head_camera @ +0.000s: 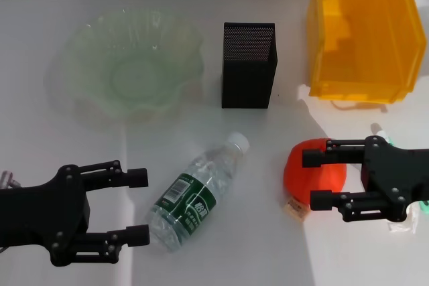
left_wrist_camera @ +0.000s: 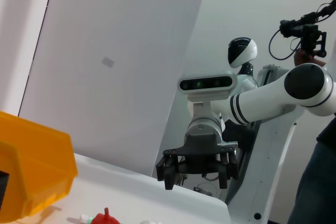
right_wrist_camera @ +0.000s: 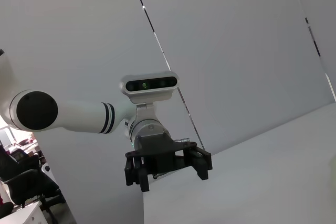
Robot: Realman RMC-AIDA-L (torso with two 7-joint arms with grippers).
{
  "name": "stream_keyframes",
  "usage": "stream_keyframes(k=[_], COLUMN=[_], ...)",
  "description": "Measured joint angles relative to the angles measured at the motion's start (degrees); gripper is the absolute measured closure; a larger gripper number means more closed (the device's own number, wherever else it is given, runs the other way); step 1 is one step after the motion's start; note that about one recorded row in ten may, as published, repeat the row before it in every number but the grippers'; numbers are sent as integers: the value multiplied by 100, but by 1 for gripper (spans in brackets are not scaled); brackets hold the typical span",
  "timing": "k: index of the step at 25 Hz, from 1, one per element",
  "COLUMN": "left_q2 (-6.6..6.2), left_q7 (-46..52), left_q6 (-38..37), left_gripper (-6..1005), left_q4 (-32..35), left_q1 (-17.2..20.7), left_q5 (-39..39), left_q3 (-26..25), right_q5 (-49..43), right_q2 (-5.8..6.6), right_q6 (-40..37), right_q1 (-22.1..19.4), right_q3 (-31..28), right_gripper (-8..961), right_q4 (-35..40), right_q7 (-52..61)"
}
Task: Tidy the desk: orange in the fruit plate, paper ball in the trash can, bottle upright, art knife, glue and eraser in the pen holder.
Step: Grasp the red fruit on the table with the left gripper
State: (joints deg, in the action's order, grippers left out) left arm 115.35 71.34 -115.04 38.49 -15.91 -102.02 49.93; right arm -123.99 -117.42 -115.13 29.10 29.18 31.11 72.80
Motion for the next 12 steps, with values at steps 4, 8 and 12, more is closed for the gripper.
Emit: stream_keyframes(k=[4, 8, 12], left_q2=[-5, -14, -23], left_q7=[-3, -5, -6], left_q6=[22, 25, 26], left_gripper=[214, 214, 214], left_q4=[-3, -3, -1], left_q1=[-2, -8, -15], left_q5=[1, 6, 9], left_q3=[-47, -57, -57], right_q5=[15, 18, 21], right_q2=[4, 15, 17], right_q6=[9, 23, 49], right_q1=[0, 0, 0], right_q3=[-8, -17, -2], right_gripper=[267, 267, 267], right_q4=[0, 0, 0], right_q7=[-2, -3, -3])
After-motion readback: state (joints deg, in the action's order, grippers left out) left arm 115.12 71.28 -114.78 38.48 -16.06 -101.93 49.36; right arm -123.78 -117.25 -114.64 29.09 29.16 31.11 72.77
